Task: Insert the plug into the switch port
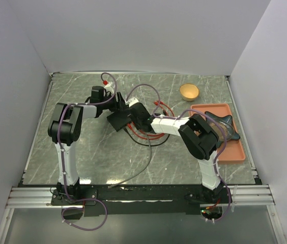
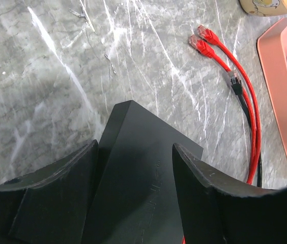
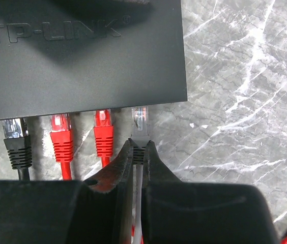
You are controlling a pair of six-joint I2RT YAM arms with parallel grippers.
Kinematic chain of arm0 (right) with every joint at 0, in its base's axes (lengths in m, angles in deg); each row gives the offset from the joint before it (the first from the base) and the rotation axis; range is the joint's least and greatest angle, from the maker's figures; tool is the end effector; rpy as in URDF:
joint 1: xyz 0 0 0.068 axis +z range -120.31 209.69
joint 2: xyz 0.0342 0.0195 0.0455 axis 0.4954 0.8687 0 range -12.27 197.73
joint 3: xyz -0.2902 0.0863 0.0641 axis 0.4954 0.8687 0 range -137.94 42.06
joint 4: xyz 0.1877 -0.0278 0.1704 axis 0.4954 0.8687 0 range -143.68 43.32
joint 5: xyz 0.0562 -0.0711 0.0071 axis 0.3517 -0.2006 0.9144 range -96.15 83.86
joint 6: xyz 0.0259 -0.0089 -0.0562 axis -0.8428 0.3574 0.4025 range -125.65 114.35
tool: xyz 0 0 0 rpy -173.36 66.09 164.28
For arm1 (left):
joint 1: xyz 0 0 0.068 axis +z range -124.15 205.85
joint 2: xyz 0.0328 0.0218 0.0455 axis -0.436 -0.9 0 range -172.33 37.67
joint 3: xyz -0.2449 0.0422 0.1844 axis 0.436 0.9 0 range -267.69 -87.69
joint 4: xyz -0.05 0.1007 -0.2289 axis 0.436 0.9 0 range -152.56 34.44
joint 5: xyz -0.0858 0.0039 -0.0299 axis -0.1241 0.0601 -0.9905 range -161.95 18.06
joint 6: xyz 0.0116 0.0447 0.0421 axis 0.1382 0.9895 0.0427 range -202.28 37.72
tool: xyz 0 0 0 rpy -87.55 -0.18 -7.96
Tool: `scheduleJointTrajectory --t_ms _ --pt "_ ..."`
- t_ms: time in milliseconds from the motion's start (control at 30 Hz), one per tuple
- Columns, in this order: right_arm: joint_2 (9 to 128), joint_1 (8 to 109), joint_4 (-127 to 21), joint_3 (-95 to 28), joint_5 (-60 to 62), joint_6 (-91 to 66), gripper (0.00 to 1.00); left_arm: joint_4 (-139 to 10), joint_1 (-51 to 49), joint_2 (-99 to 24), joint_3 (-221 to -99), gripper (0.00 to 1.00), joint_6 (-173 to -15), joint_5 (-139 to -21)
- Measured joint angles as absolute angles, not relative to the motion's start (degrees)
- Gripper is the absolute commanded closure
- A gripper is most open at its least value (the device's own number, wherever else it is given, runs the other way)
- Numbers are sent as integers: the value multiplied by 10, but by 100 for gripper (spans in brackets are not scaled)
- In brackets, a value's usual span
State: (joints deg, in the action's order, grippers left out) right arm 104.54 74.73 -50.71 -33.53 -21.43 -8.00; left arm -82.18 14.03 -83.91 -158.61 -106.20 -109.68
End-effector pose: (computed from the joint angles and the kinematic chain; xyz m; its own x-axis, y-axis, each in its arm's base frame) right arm 0.3345 0.3172 0.1875 -0.5147 -0.4593 -0.7240 -0.5283 0.8350 -0.1541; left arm 0.4552 -0.1250 0.1668 -0.7352 -0.1737 -0.6552 0.4126 0.6522 -0.6359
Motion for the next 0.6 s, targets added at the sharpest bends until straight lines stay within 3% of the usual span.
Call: scheduleJointTrajectory --t_ms 600 --pt "1034 729 -507 -324 -196 -100 100 -800 133 -841 -1602 35 -1066 -1097"
